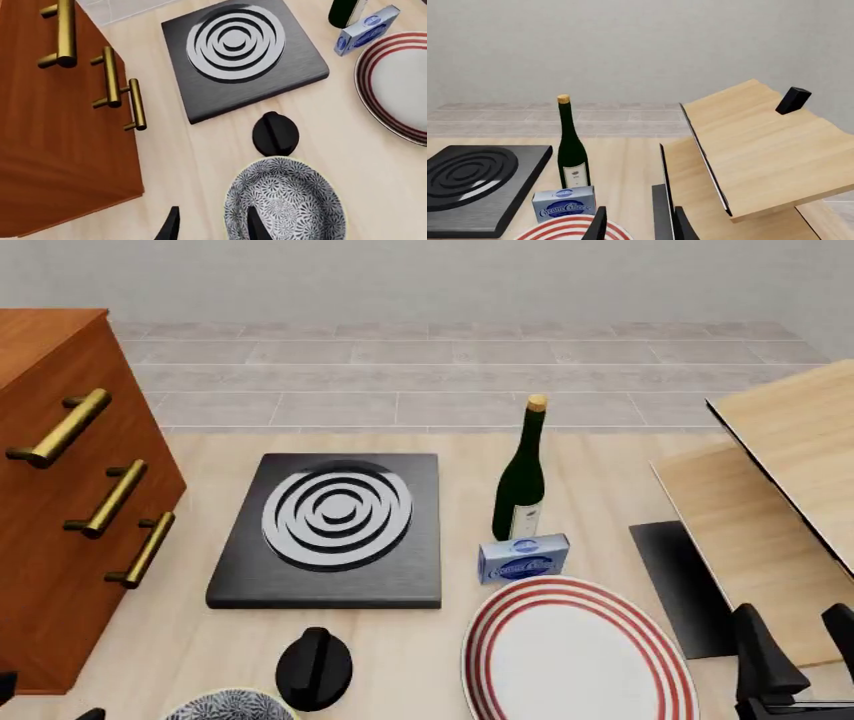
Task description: Put the bowl on the top of the cabinet.
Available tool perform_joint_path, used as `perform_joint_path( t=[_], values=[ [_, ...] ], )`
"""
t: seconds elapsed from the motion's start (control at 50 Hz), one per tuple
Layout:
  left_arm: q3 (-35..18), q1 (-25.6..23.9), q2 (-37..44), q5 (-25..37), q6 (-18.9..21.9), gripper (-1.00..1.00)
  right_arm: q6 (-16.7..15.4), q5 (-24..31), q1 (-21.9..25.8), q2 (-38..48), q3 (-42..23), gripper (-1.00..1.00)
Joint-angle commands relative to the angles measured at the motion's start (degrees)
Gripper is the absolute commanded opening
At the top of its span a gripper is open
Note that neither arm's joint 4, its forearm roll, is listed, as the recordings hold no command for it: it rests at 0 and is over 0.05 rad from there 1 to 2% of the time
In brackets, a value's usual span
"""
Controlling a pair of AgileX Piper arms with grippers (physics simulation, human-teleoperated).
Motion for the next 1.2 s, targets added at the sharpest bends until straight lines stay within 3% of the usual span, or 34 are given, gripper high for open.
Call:
perform_joint_path(
  t=[0.02, 0.62, 1.2],
  values=[
    [0.25, -4.02, 1.82, 1.81, -0.97, 1.00, 0.01, 0.00, -0.01, -0.01, 0.00, 1.00],
    [9.46, -6.59, -0.10, -2.84, -1.78, 1.00, 0.00, 0.00, 0.00, 0.00, 0.00, 1.00],
    [16.99, -4.24, -0.07, -9.95, 0.95, 1.00, -0.02, 0.00, 0.00, 0.00, 0.00, 1.00]
  ],
)
